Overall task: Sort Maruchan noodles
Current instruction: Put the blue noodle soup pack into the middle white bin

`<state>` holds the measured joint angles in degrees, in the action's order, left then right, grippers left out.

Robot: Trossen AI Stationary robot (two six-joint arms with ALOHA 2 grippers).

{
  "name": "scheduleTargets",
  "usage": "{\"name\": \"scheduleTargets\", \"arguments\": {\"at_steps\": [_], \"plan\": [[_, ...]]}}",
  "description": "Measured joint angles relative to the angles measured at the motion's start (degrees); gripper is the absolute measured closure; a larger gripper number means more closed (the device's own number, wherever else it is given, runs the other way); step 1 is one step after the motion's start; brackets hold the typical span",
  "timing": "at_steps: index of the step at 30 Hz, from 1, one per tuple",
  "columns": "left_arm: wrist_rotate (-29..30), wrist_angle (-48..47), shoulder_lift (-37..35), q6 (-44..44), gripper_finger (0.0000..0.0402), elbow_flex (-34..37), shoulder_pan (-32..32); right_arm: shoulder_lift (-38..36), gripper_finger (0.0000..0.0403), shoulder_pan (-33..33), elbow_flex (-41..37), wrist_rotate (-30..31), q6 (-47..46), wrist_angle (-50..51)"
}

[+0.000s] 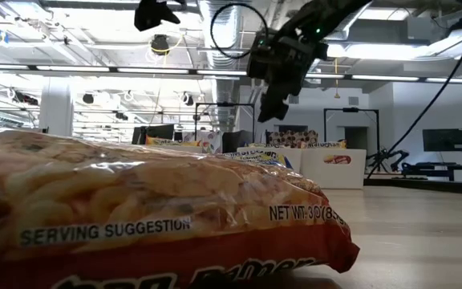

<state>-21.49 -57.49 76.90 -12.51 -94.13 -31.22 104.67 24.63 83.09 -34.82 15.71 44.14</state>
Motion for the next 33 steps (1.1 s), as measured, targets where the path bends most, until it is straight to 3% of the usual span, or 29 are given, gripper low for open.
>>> {"name": "scheduleTargets", "arguments": {"at_steps": [9,26,33], "plan": [[5.8,0.0,0.0,-0.9,0.0214,0.0,4.7,6.7,0.0189,-0.7,0.0,2.0,1.2,-2.3],[8.5,-0.1,0.0,-0.8,0.0214,0.0,6.7,12.7,0.0190,-3.2,0.1,4.0,0.5,-2.0],[10.3,-1.3,0.0,-0.6,0.0214,0.0,6.7,12.4,0.0243,-4.0,0.1,6.4,0.7,-1.8]]}}
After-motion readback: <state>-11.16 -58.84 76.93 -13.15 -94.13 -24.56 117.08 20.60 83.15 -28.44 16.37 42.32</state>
